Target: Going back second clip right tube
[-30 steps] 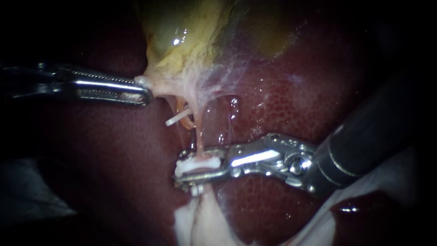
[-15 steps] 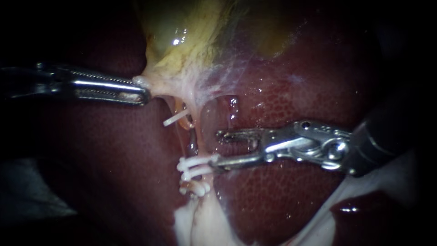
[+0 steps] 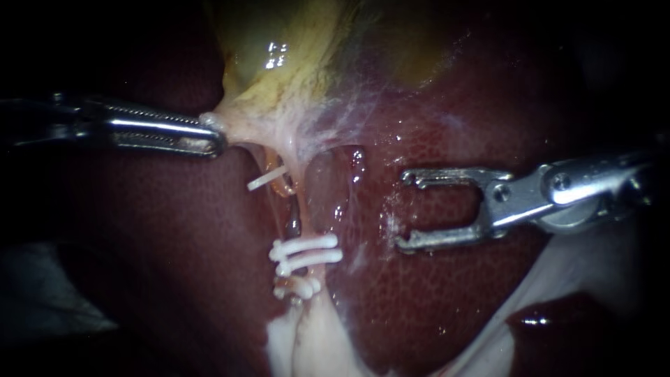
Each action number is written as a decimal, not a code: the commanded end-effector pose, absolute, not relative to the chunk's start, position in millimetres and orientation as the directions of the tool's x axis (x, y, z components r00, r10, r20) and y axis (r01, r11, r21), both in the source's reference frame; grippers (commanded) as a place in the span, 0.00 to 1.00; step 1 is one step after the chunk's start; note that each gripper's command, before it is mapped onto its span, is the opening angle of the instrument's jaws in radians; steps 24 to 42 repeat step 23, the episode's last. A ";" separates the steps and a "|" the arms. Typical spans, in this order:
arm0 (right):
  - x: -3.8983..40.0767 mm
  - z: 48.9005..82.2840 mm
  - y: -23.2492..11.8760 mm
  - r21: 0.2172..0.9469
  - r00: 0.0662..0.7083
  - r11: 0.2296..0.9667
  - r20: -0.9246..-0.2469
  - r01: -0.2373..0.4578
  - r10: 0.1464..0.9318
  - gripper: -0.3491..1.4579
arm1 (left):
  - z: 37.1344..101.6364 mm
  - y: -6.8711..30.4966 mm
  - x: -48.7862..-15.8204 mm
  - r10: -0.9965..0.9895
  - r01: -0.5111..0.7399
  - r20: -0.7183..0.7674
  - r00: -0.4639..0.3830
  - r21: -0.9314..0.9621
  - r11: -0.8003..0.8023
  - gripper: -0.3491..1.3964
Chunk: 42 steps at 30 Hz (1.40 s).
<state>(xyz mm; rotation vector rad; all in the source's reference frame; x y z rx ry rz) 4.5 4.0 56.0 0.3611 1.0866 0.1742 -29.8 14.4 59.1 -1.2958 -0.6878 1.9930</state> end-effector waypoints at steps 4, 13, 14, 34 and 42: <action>4.3 56.1 4.0 0.371 0.460 0.928 -0.831 0.042 0.311 0.47 | 60.0 14.0 -30.4 0.756 -0.243 -0.584 -0.296 -0.719 -0.651 0.00; 4.1 56.1 3.9 0.361 0.460 0.931 -0.836 0.049 0.300 0.47 | 63.8 13.6 -32.8 0.748 -0.241 -0.592 -0.300 -0.712 -0.660 0.00; 4.0 56.1 3.9 0.361 0.460 0.931 -0.836 0.049 0.300 0.47 | 64.0 13.6 -32.9 0.747 -0.241 -0.593 -0.300 -0.711 -0.661 0.00; 3.9 56.0 3.9 0.358 0.458 0.932 -0.839 0.058 0.294 0.47 | 63.9 13.5 -32.9 0.747 -0.241 -0.593 -0.300 -0.711 -0.661 0.00; 3.9 56.0 3.9 0.358 0.458 0.932 -0.839 0.058 0.294 0.47 | 63.9 13.5 -32.9 0.747 -0.241 -0.593 -0.300 -0.711 -0.661 0.00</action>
